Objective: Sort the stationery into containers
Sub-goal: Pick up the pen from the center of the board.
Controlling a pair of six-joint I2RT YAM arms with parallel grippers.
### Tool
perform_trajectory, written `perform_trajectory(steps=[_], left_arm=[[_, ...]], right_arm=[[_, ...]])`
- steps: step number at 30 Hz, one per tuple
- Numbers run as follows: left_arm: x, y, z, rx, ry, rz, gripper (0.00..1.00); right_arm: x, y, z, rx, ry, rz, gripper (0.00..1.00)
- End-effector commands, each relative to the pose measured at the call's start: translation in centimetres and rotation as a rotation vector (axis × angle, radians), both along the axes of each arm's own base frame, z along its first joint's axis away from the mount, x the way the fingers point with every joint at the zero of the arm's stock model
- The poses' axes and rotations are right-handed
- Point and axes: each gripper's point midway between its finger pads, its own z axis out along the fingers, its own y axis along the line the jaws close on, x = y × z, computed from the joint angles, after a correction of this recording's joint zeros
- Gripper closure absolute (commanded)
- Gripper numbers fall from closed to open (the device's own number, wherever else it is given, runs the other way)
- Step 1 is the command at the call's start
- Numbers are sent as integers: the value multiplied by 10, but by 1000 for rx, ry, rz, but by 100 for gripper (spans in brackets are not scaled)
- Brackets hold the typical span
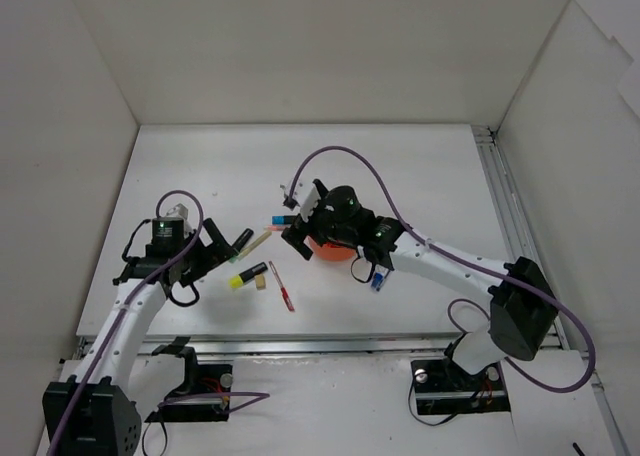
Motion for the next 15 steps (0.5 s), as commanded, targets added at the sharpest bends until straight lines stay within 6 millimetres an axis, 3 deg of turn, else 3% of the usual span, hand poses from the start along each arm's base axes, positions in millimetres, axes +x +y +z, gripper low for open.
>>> perform_trajectory(steps=[1, 7, 8, 10, 11, 15], left_arm=[[19, -10, 17, 48, -58, -114, 0], [55, -45, 26, 157, -179, -304, 0], [58, -49, 16, 218, -149, -333, 0], [68, -51, 22, 295, -141, -333, 4], [72, -52, 12, 354, -111, -357, 6], [88, -60, 5, 431, -104, -442, 6]], right_arm=[[3, -18, 41, 121, -87, -107, 2], [0, -60, 34, 127, -19, -317, 2], [-1, -67, 33, 117, -19, -345, 2], [-5, -80, 38, 133, -24, -383, 2], [-7, -84, 39, 139, -22, -393, 2], [-18, -102, 40, 168, -17, -414, 2]])
